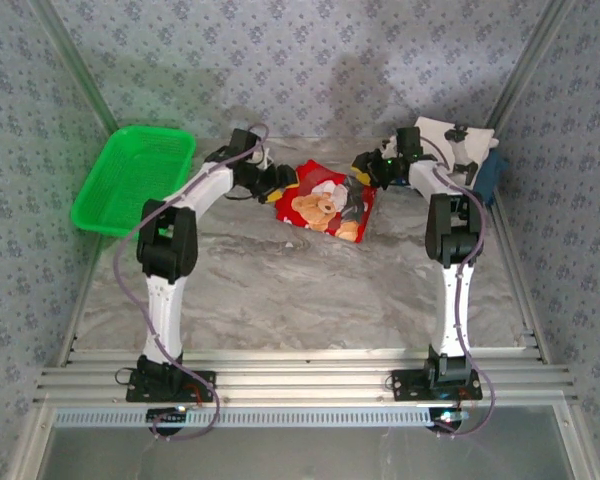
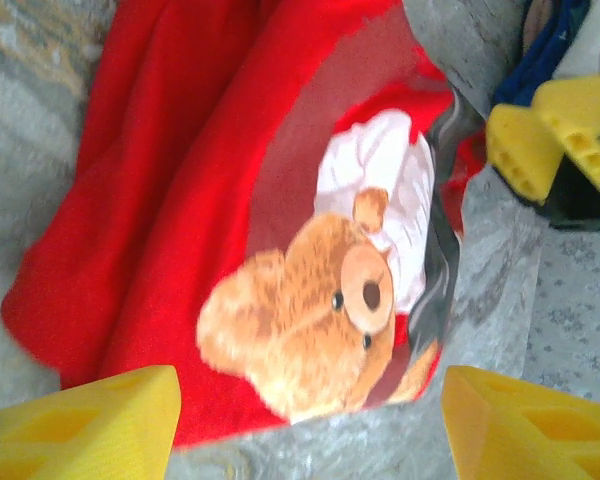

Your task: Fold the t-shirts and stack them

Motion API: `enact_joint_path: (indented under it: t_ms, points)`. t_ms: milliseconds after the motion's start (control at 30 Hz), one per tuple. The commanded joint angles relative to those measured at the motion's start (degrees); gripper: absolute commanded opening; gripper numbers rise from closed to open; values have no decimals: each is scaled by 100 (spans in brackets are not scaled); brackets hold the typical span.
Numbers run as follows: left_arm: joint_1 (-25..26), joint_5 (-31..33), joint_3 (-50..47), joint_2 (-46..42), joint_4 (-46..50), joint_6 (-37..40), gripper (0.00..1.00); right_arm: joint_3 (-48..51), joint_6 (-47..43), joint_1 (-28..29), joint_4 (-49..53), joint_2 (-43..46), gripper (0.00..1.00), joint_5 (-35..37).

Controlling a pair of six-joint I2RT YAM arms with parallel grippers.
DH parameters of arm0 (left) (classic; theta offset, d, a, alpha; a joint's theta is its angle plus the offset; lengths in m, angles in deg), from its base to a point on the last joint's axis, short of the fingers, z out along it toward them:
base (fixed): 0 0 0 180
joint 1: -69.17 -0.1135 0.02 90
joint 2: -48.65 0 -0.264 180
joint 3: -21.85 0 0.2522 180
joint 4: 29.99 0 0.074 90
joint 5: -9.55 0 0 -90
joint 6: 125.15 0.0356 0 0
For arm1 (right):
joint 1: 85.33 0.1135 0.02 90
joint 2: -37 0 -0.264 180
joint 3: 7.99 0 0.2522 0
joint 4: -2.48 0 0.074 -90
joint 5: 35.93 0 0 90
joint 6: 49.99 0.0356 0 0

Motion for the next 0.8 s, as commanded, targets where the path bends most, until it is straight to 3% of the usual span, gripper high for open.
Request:
enact_joint_path:
  t_ms: [0,167,333,467,767]
  points:
    - [-86,57,-533,-899,-171,310,69,98,-556,76,1089,994,50,135]
    - [-280,782,-1489,-2126,-476,357,76,850,-1165,222,2699,2032,68,1577]
    - [-355,2015,-1822,-3550,-398,985,100,1277,-1500,323,2776,1929,73,1917]
    - [-428,2528,-1846,-4329,-129,1325,100,1144,-1675,431,2674,1363,74,1958]
    - [-897,2526,-2554,-5504,430,1165,100,-73,-1683,634,3105,129,73,2463]
